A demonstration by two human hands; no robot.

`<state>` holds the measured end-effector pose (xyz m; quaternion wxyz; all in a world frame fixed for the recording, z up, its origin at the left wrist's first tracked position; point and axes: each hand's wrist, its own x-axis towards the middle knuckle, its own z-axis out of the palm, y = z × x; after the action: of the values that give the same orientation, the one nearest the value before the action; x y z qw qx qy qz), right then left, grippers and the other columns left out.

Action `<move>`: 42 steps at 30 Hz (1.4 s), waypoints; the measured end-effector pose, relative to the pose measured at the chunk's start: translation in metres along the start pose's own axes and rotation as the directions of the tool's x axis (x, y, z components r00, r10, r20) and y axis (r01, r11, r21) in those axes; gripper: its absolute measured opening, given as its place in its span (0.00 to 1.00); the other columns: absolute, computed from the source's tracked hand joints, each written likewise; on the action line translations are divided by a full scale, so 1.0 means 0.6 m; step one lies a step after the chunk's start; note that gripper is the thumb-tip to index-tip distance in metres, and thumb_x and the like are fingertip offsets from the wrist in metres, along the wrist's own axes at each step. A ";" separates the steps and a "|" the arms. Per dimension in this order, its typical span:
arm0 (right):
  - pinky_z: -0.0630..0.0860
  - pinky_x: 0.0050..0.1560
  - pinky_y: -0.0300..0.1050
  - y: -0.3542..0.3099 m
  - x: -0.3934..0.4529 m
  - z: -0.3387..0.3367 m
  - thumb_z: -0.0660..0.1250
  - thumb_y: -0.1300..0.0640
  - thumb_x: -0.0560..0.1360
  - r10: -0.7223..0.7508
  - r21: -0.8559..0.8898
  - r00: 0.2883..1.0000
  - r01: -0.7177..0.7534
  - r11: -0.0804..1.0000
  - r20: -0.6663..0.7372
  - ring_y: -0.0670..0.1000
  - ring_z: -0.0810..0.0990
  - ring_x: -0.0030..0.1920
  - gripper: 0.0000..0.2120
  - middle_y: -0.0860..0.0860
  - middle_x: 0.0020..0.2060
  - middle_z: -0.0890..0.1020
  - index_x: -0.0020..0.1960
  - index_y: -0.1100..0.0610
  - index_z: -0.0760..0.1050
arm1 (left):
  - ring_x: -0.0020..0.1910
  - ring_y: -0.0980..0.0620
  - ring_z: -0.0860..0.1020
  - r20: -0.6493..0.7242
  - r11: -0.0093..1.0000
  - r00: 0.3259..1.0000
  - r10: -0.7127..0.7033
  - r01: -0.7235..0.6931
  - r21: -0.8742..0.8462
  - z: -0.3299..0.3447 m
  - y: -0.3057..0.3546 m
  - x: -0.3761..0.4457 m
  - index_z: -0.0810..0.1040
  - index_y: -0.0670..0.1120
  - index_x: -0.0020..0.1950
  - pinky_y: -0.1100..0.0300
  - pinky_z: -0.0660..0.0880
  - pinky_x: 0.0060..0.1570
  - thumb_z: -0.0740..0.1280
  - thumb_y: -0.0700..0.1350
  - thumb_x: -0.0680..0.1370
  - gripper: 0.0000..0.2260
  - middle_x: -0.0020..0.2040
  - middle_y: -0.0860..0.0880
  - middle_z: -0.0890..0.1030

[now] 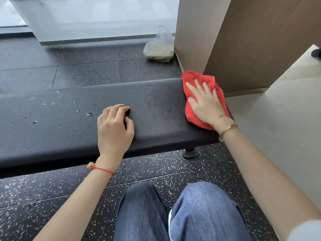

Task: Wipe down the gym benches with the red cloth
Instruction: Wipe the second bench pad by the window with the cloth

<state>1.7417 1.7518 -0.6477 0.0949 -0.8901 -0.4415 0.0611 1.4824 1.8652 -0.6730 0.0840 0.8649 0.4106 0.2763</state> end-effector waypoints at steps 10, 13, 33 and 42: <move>0.44 0.77 0.54 -0.089 -0.099 0.039 0.52 0.48 0.79 -0.316 0.012 0.948 0.316 0.949 -0.031 0.52 0.53 0.78 0.27 0.49 0.78 0.56 0.77 0.44 0.54 | 0.64 0.43 0.74 -0.007 1.000 1.000 0.016 -0.017 -0.023 0.005 -0.007 0.002 0.79 0.44 0.60 0.46 0.69 0.65 0.63 0.40 0.77 0.13 0.61 0.47 0.80; 0.44 0.77 0.54 -0.033 -0.099 0.026 0.52 0.49 0.79 -0.255 -0.001 0.966 0.255 0.967 -0.045 0.52 0.53 0.78 0.26 0.49 0.78 0.56 0.77 0.44 0.54 | 0.64 0.43 0.74 -0.013 0.999 1.000 0.014 -0.015 -0.034 0.004 -0.007 0.001 0.79 0.44 0.60 0.46 0.69 0.65 0.64 0.40 0.77 0.13 0.62 0.47 0.80; 0.42 0.77 0.56 -0.034 -0.081 0.014 0.53 0.49 0.81 -0.144 -0.053 0.988 0.141 0.989 -0.056 0.52 0.51 0.78 0.26 0.49 0.78 0.54 0.78 0.44 0.53 | 0.63 0.45 0.75 -0.011 0.999 1.000 0.020 -0.020 -0.037 0.002 -0.007 0.001 0.79 0.44 0.60 0.49 0.69 0.65 0.62 0.41 0.77 0.13 0.61 0.48 0.80; 0.44 0.76 0.60 -0.187 -0.131 0.067 0.52 0.47 0.78 -0.423 -0.114 0.906 0.417 0.902 -0.026 0.55 0.53 0.78 0.27 0.51 0.78 0.55 0.77 0.45 0.54 | 0.62 0.44 0.75 -0.025 1.000 1.000 0.001 -0.002 -0.023 0.005 -0.003 0.001 0.79 0.44 0.58 0.48 0.69 0.62 0.61 0.41 0.75 0.13 0.60 0.47 0.81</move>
<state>1.5998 1.7603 -0.6597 0.0697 -0.7791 -0.6230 -0.0066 1.4832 1.8667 -0.6760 0.0887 0.8607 0.4076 0.2919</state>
